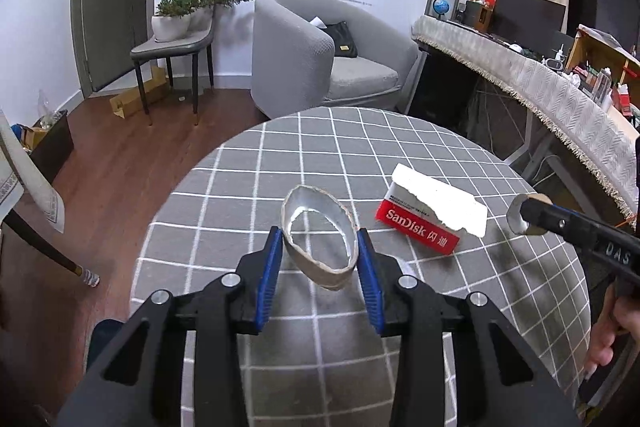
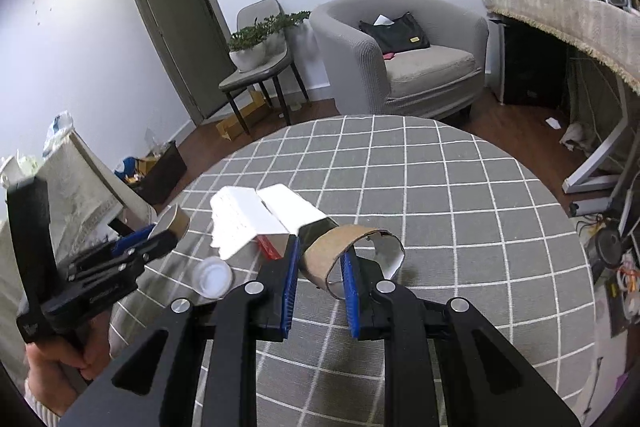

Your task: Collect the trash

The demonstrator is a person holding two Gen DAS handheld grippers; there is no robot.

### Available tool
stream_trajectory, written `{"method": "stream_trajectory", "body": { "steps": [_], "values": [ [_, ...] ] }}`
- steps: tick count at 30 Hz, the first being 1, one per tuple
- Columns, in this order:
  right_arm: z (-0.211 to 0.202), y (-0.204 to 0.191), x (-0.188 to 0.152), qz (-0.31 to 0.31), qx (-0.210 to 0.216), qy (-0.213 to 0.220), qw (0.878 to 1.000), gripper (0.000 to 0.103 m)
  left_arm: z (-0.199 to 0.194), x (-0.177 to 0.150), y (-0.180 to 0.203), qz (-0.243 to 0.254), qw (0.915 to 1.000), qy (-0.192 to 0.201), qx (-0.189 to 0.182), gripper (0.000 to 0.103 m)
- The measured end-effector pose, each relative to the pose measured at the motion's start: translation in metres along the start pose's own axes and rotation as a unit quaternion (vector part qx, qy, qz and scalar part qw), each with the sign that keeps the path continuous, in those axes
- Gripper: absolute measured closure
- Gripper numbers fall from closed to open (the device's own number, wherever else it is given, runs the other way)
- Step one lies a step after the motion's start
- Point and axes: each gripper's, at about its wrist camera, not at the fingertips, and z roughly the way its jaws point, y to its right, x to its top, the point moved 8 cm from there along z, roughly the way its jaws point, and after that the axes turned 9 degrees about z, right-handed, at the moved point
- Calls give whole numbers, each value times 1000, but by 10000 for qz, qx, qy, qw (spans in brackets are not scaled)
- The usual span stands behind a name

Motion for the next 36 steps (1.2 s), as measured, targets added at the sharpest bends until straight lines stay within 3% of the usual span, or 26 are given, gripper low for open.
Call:
{"method": "stream_trajectory", "body": {
  "steps": [9,18,22,36],
  "values": [
    [-11,-41,-9,-212,212,184,9994,82,-31,-19,-17,-133,9997,188,35,63],
    [-13,-95,-30,-496,529,182,9972,82,-64,-45,-47,-78,9988,313,364,63],
    [-6,-121,-41,-698,613,122,9956,82,-68,-59,-68,-315,9988,222,315,63],
    [34,-208,-71,-1138,1041,-277,9876,82,-79,-107,-157,-439,9959,-178,771,63]
  ]
}}
